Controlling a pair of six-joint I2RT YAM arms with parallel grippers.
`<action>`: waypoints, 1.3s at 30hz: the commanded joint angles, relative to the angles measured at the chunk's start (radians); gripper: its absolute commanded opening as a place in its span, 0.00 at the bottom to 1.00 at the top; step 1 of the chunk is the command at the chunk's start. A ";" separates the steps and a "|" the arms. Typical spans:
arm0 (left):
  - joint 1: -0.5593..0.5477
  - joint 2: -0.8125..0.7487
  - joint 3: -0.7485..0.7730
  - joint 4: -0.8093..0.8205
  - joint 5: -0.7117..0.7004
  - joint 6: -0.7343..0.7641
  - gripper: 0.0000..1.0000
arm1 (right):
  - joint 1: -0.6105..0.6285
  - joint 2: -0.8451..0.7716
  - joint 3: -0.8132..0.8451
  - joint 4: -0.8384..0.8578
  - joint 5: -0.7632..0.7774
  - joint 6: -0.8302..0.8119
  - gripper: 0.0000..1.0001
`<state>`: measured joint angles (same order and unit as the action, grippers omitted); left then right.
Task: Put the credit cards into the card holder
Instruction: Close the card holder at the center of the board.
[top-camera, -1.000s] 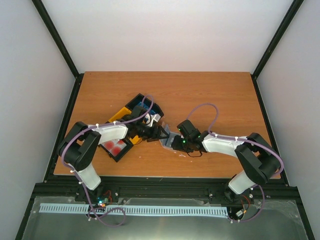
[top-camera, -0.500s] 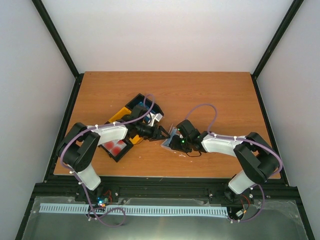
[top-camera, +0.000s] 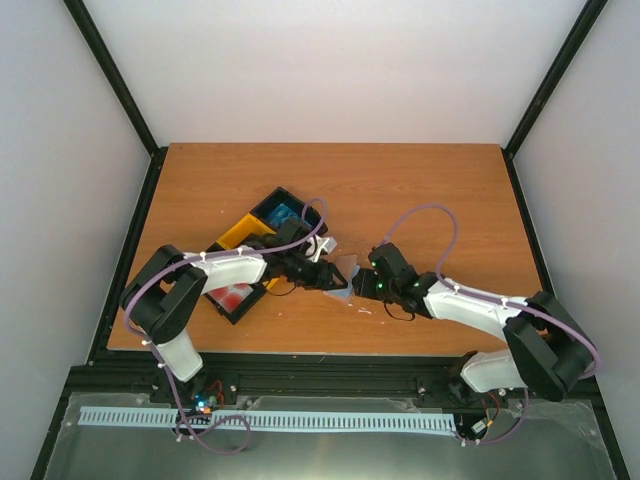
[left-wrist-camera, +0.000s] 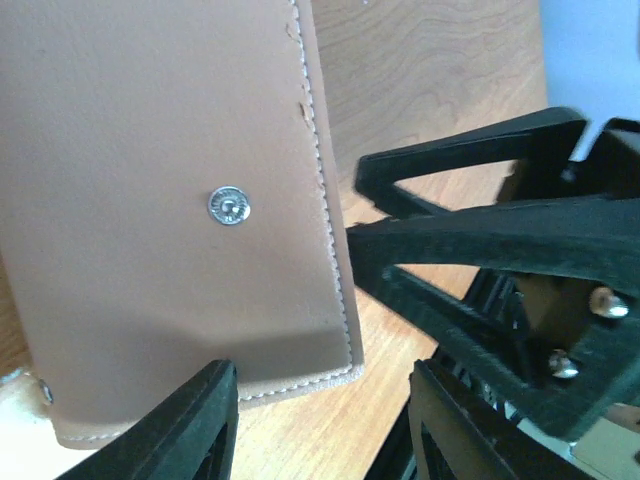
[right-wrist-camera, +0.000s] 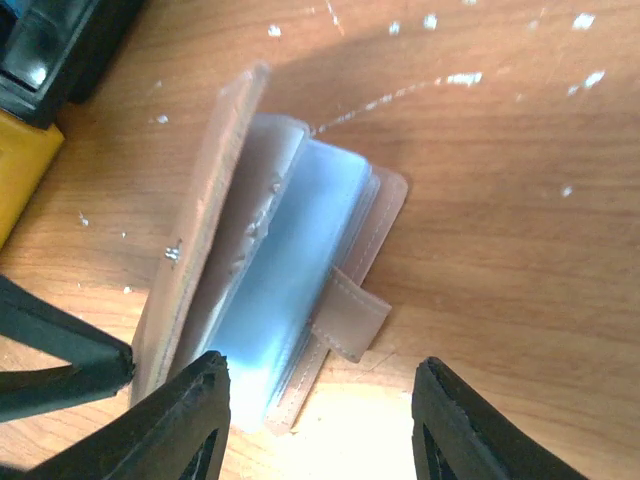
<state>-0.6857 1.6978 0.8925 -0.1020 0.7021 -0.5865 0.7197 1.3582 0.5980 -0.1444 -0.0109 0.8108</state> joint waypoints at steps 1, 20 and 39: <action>-0.007 0.023 0.053 -0.045 -0.057 0.049 0.48 | -0.035 -0.056 -0.017 -0.008 0.036 -0.224 0.49; -0.015 0.110 0.171 -0.242 -0.210 0.100 0.38 | -0.055 0.149 0.106 -0.037 -0.028 -0.645 0.42; -0.015 0.191 0.224 -0.363 -0.365 0.093 0.41 | -0.056 0.326 0.219 -0.090 -0.183 -0.711 0.32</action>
<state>-0.6968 1.8431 1.0966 -0.3985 0.4465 -0.5095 0.6540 1.6165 0.7811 -0.2188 -0.1307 0.1238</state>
